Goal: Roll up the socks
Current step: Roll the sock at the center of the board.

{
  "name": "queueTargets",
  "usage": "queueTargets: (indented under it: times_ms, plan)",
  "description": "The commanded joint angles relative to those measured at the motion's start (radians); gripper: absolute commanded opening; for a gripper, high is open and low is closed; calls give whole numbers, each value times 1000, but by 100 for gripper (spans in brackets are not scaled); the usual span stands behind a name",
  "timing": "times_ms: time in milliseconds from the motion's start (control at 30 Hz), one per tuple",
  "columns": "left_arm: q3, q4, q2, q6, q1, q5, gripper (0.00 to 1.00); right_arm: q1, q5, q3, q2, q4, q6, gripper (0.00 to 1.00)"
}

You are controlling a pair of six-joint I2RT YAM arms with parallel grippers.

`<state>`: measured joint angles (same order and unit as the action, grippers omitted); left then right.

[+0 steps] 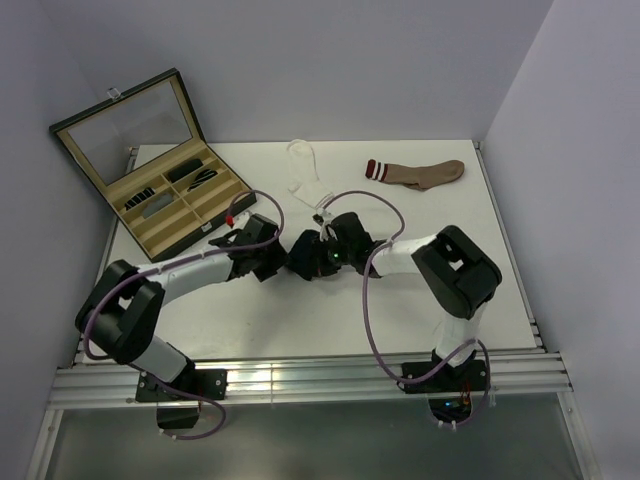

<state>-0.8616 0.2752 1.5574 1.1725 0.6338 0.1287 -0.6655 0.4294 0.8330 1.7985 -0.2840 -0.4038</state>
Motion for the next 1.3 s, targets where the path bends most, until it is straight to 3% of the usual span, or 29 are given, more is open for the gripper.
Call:
queueTargets:
  times_ms: [0, 67, 233, 467, 1033, 1267]
  plan:
    - [48, -80, -82, 62, -2, 23, 57, 33, 269, -3, 64, -99, -182, 0]
    - [79, -117, -105, 75, -2, 20, 62, 61, 324, -17, 100, -176, -274, 0]
    - [101, -139, -99, 85, -2, 3, 61, 102, 423, -27, 163, -270, -435, 0]
    - [118, -168, -50, 96, -2, -21, 60, 167, 494, -123, 257, -628, -763, 0]
    - [87, -179, 58, 88, -2, -29, 51, 178, 483, -83, 292, -509, -753, 0]
    - [64, -171, 118, 81, -2, -26, 35, 178, 468, -89, 283, -472, -736, 0]
